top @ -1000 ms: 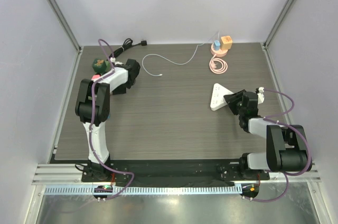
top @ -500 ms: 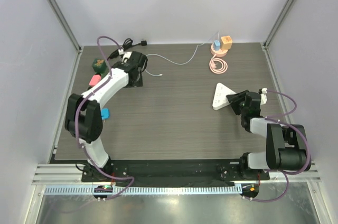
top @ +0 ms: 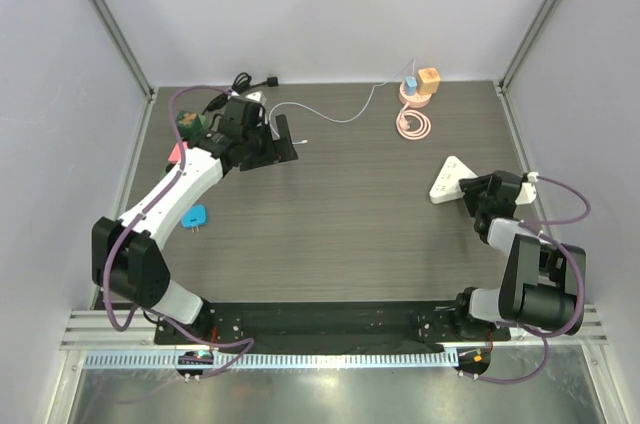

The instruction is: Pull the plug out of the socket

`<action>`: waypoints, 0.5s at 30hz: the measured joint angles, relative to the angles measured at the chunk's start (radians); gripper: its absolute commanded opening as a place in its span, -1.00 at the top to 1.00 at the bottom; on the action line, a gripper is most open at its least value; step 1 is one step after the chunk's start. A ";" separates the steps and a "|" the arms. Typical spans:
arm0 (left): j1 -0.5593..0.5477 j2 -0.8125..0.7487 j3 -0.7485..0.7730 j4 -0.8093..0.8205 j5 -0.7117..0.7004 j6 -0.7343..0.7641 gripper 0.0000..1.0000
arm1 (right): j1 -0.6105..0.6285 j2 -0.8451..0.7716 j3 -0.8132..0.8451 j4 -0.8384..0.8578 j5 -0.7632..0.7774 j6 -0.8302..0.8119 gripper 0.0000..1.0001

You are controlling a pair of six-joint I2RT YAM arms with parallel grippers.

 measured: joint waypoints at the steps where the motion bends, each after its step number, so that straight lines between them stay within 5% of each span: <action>1: 0.000 -0.013 -0.009 0.012 0.024 -0.006 -0.85 | -0.019 -0.002 0.006 -0.010 0.002 -0.006 0.92; 5: 0.000 -0.054 -0.035 0.048 0.102 -0.031 -0.80 | -0.060 -0.006 0.023 -0.040 0.008 -0.026 0.67; 7: 0.003 -0.055 -0.035 0.061 0.130 -0.038 -0.79 | -0.073 -0.018 0.023 -0.053 0.009 -0.039 0.35; 10: 0.008 -0.056 -0.040 0.079 0.161 -0.048 -0.79 | -0.088 -0.023 0.028 -0.063 0.008 -0.069 -0.35; 11: 0.010 -0.056 -0.043 0.085 0.171 -0.049 -0.78 | -0.091 -0.017 0.038 -0.092 0.016 -0.106 -0.96; 15: 0.014 -0.056 -0.051 0.097 0.192 -0.052 -0.75 | -0.100 -0.011 0.067 -0.169 0.018 -0.175 -0.99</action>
